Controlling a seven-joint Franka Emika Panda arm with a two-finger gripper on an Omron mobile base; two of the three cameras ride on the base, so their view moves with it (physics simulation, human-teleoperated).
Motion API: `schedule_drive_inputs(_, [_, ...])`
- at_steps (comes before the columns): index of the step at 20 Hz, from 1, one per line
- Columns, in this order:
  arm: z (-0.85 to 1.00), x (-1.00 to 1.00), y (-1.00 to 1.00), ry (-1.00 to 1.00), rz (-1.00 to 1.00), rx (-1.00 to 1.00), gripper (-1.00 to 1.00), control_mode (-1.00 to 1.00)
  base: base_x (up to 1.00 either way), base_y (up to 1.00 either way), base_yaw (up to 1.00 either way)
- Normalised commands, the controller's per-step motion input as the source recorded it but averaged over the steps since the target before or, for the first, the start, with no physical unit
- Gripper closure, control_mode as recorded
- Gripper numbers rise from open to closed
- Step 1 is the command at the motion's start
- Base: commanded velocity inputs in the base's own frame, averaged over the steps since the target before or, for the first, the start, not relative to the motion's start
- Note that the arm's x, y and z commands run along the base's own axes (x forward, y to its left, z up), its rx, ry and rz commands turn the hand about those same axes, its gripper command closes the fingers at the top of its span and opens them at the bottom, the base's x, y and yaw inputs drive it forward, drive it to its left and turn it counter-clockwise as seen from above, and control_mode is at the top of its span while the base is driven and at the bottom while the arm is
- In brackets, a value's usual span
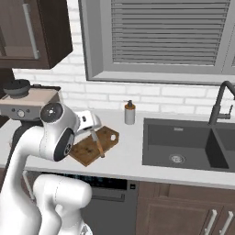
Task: Pick up the knife from the drawer and place it on the cutting board. Then place the meat from the plate to the cutting board.
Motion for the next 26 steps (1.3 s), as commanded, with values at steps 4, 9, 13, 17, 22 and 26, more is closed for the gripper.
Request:
schedule_drive_inputs(4, [0.57, -0.44, 0.00, -0.10, 0.00, 0.02, -1.00, -1.00, 0.00, 0.00, 0.00])
schedule_drive_inputs(9, [0.15, -0.01, 0.02, 0.00, 0.00, 0.00, -1.00, 1.00, -0.01, -0.01, 0.00])
schedule_drive_inputs(13, [0.00, 0.00, 0.00, 0.00, 0.00, 0.00, -1.00, 1.00, -0.38, -0.46, 0.00])
schedule_drive_inputs(17, [0.00, 0.00, 0.00, 0.00, 0.00, 0.00, -1.00, 1.00, -0.54, -0.96, -0.06])
schedule_drive_inputs(22, [0.00, 0.00, 0.00, 0.00, 0.00, 0.00, -1.00, 1.00, -0.28, -1.00, -0.10])
schedule_drive_inputs(26, [0.00, 0.00, 0.00, 0.00, 0.00, 0.00, -1.00, 1.00, -0.02, -1.00, -0.10])
